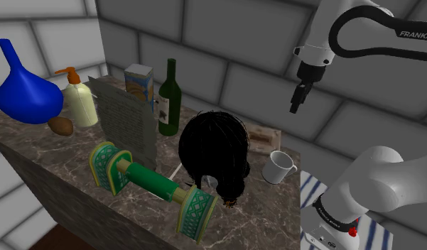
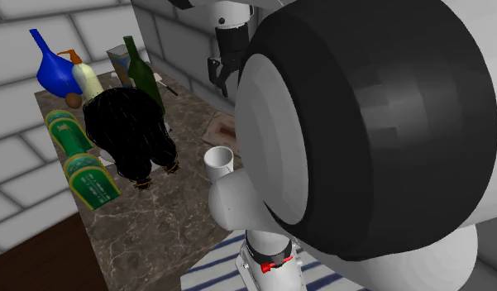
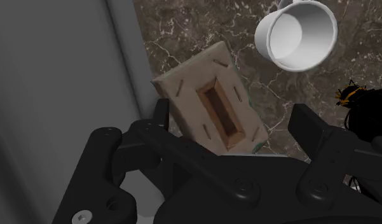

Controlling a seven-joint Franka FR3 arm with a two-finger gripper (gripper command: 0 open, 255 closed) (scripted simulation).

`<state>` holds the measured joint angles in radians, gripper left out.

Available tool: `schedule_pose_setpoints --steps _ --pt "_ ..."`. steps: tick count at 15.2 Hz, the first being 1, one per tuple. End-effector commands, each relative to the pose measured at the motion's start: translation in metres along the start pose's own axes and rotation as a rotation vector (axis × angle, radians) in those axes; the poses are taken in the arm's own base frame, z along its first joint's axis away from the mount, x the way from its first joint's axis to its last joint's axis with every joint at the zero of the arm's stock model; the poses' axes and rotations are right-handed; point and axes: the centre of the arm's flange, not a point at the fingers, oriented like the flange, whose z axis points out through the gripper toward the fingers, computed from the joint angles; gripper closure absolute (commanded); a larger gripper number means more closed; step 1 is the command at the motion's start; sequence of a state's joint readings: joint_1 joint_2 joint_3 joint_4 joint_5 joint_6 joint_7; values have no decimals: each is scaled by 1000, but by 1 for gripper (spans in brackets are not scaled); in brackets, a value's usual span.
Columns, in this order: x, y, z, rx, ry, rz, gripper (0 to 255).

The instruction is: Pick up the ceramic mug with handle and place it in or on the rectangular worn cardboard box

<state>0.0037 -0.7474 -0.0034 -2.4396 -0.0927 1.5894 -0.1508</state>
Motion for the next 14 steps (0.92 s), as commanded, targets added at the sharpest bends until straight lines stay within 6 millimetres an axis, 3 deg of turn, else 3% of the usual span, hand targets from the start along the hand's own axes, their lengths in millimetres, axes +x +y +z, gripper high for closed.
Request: schedule_pose_setpoints --steps 1,14 --pt "0 0 0 0 0 0 0" --pt "-39 -121 117 19 75 218 0"
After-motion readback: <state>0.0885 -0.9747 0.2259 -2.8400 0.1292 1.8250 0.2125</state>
